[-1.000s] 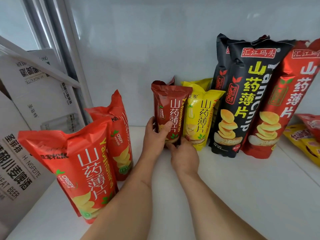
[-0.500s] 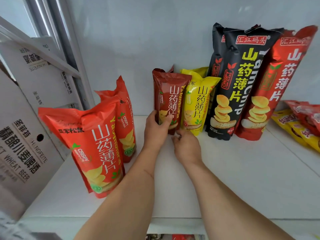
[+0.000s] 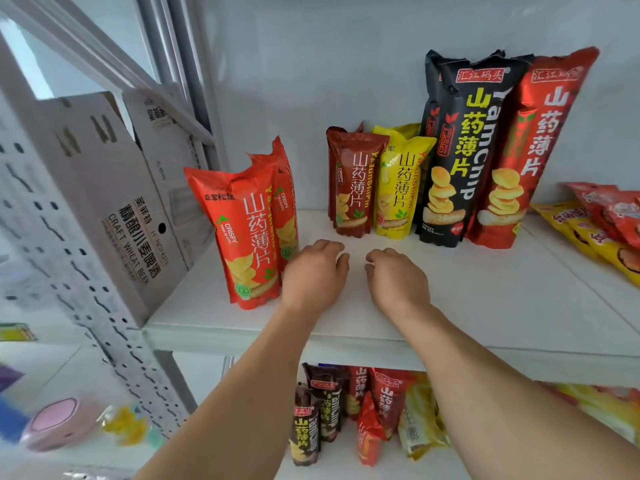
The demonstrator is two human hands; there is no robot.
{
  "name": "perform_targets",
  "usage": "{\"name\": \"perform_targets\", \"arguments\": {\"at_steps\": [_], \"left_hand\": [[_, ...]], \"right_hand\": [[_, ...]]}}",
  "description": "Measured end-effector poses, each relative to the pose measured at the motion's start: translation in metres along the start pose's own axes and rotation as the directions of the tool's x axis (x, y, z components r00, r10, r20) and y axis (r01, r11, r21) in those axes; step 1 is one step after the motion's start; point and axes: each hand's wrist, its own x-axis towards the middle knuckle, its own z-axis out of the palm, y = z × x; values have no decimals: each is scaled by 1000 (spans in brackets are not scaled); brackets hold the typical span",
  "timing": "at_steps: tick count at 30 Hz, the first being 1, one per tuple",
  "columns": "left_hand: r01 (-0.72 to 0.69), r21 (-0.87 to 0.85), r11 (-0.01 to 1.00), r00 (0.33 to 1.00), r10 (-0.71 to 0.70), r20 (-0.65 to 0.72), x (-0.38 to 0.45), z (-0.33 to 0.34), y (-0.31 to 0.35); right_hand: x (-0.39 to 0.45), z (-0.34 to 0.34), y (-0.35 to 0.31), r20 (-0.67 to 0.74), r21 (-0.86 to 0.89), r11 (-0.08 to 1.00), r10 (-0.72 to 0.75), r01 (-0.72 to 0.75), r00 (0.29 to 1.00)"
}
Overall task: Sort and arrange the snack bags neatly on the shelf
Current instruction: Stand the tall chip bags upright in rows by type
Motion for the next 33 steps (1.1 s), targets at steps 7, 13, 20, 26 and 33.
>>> {"name": "perform_targets", "arguments": {"at_steps": [7,13,20,26,33], "left_hand": [[-96,83,992,987,106,-123,-44,-33,-18],[-151,74,986,982,158,-100,-71,-57,-42],[-139,-37,990,937,119,-329,-100,-71,-83],[16,-89,996,927,-48,-371,-97,-83,-118],[309,-597,740,947,-296,122,-79,-107,-120]], "right_hand": [[-28,-3,-18,-51,124,992,-33,39,998],[-43,-2,-39,-74,291,957,28,-5,997],[-61,-2,-99,-105,573,819,68,5,992],[-62,8,-151,-56,708,707,49,5,997],[-58,19,-183,-32,777,628,115,-47,993]]}}
